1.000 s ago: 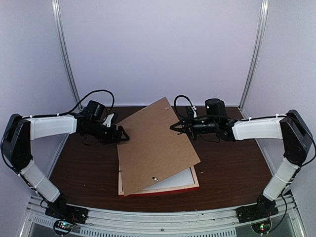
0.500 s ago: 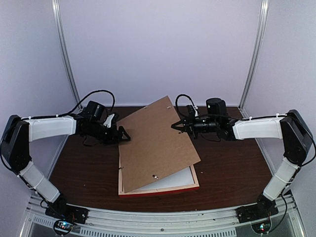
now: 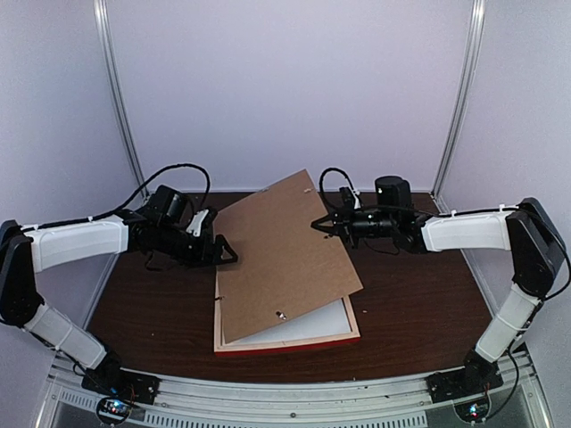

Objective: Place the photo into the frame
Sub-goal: Pass from the right arm to the left

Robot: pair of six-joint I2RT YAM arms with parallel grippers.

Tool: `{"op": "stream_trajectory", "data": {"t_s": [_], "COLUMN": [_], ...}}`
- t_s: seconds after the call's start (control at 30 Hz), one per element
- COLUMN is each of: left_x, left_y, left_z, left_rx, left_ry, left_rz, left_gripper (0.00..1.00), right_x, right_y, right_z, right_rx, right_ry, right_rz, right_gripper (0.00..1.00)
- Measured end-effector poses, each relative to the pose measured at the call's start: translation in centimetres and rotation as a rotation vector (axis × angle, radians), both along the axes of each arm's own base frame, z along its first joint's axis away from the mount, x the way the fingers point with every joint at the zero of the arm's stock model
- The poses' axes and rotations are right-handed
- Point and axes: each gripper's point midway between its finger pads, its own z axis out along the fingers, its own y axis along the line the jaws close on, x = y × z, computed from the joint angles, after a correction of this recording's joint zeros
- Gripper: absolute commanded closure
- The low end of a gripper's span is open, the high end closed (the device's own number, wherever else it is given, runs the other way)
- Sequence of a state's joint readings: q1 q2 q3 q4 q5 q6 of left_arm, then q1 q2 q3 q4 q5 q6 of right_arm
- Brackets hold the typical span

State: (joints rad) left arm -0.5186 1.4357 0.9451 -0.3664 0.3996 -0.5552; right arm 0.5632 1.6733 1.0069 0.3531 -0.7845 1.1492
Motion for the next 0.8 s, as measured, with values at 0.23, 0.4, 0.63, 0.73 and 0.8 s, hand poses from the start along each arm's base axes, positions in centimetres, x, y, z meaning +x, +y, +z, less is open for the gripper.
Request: {"op": "stream_trajectory", "data": {"t_s": [0.23,0.4,0.63,0.73,0.8], "left_x": [-2.4,-4.2,-5.7,-6.4,-6.7], "left_y": [-0.3,-0.6,-1.3,-1.7,-1.8], "left_z": [-1.0,-1.3,-2.1,-2.4,-2.5], "left_rx": [0.054,0.073,0.096,0.105,0.109], "left_ry": [0.023,0.026,0.041,0.047,0.049], "left_rz": [-0.037,-0.067,-0.095,-0.109,-0.114], "left_gripper": [0.14,0.15,0.17,0.17,0.18], "right_x": [0.4,0.7,0.8,0.9,1.0], "right_y": [-0.4,-0.6,-0.6,-0.7,-0.8], "right_z": [-0.2,-0.4,-0.3,-0.3,-0.3], "right_rx": [0.016,0.024,0.032,0.032,0.032], "right_ry": [-0.005,0.003,-0.004,-0.004,-0.004], "right_rz": [-0.016,-0.025,-0.027,-0.029,-0.032], "right_gripper": [1.00,1.00,1.00,1.00,1.00]}}
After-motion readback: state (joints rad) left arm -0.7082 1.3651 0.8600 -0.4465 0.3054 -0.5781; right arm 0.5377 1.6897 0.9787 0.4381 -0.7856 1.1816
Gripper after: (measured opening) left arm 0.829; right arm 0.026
